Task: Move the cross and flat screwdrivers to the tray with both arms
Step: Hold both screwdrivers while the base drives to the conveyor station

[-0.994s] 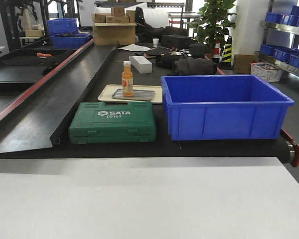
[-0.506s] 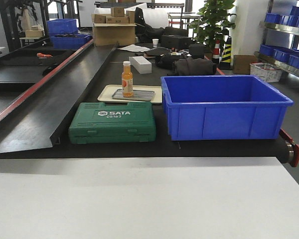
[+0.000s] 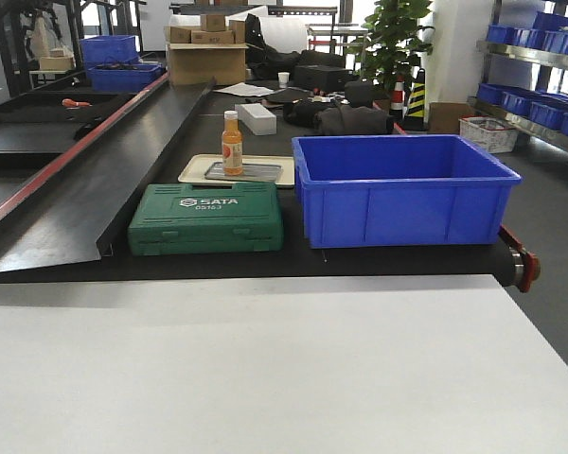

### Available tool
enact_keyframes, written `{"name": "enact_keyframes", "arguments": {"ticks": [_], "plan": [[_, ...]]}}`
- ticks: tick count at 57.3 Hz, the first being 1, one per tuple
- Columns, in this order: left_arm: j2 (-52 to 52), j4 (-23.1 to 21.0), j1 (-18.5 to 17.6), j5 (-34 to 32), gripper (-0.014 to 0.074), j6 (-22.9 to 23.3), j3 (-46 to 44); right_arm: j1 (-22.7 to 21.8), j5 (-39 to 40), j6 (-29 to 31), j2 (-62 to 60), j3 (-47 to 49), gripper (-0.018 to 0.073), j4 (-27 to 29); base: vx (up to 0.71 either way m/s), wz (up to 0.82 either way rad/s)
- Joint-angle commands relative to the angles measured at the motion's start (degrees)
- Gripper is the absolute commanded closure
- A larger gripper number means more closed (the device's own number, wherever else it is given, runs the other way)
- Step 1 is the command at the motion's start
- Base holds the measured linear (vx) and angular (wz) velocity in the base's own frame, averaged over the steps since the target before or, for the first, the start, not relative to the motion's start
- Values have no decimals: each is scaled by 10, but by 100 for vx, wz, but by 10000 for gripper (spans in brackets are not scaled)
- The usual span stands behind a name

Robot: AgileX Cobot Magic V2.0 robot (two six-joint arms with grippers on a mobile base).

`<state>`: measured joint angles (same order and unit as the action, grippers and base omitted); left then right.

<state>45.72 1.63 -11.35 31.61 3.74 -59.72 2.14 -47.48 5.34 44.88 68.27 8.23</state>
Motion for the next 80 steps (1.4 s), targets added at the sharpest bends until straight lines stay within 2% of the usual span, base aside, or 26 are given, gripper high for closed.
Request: {"name": "enact_keyframes", "arguments": {"ticks": [1,80], "plan": [[-6,-3,-3,-53,597,6,-21,1,49,5,1,17,568,5,-24,-10],[-6,-3,-3,-52,597,6,-21,1,46,5,1,17,568,1,-20,-42]]}}
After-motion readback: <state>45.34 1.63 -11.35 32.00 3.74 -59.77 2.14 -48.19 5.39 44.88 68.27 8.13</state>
